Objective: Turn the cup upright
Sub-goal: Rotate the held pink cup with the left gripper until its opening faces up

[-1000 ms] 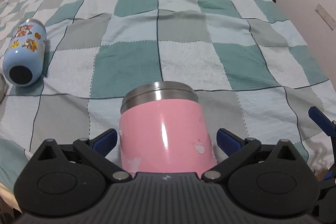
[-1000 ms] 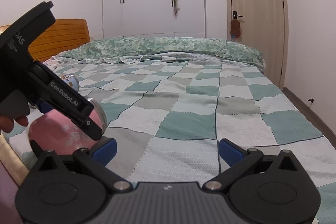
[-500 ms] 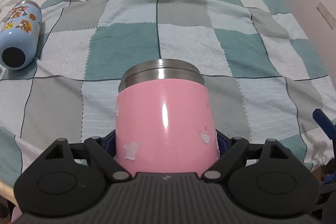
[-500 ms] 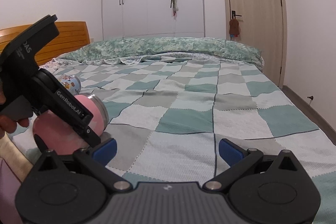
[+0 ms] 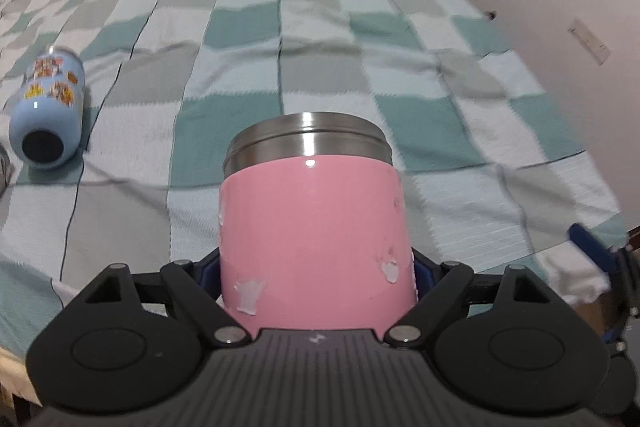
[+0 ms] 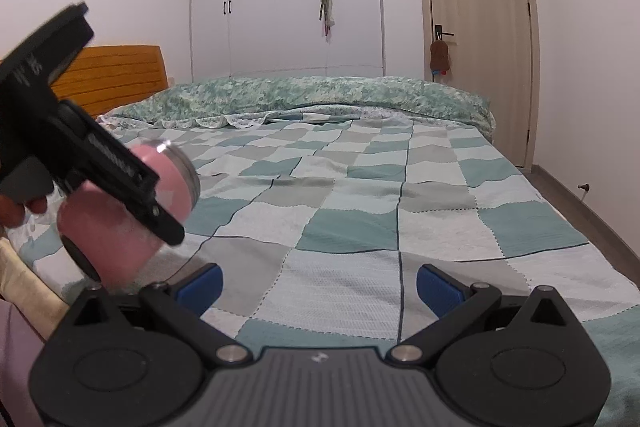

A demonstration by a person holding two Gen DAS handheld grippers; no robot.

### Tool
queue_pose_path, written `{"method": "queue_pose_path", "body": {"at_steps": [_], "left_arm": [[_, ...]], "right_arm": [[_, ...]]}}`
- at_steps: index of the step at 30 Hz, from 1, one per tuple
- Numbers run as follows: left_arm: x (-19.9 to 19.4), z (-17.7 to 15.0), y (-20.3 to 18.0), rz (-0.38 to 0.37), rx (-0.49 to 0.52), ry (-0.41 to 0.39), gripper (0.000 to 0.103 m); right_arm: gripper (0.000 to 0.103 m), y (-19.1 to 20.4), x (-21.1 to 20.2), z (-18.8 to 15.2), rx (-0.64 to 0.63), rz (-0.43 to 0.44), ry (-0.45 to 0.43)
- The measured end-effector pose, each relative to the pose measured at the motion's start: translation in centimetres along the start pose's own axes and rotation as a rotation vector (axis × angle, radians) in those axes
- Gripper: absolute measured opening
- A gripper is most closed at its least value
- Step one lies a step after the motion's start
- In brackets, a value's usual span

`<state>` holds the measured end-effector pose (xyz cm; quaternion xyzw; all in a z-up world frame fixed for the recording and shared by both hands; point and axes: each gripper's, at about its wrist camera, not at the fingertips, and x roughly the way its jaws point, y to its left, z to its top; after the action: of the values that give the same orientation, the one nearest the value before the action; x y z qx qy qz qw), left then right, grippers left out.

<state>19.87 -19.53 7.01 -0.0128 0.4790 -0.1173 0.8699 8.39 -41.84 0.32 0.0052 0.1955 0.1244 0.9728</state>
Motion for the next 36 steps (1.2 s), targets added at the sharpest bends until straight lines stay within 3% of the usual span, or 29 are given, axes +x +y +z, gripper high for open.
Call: {"method": "queue_pose_path", "body": {"at_steps": [5, 8, 11, 14, 23, 31, 36], "left_arm": [[-2.3, 0.9, -2.2, -0.023, 0.062, -0.176, 0.086], [-2.5, 0.7, -4.0, -0.057, 0.101, -0.345, 0.087], [-0.9, 0.1, -5.5, -0.085, 0.108, -0.484, 0.087], [1.7, -0.2, -6.7, -0.102, 0.075, -0.556, 0.087], [6.6, 0.3, -9.7, -0.024, 0.171, -0.670, 0.087], [9.1, -0.1, -9.0, -0.035, 0.145, -0.564, 0.086], [8.6, -0.6, -8.6, -0.034, 0.146, -0.575, 0.086]], "right_arm": [[0.103, -0.5, -0.9, 0.2, 0.015, -0.020, -0.029], [0.103, -1.1, -1.0, 0.1, 0.027, -0.040, -0.041], [0.103, -1.8, -1.1, -0.1, 0.046, -0.060, -0.045], [0.103, -2.5, -1.2, -0.4, 0.060, -0.080, -0.042], [0.103, -4.8, -1.2, -1.0, 0.072, -0.144, -0.030], [0.103, -6.3, -0.1, -1.3, 0.087, -0.166, -0.015], [0.103, -6.7, 0.8, -0.8, 0.078, -0.167, -0.015]]}}
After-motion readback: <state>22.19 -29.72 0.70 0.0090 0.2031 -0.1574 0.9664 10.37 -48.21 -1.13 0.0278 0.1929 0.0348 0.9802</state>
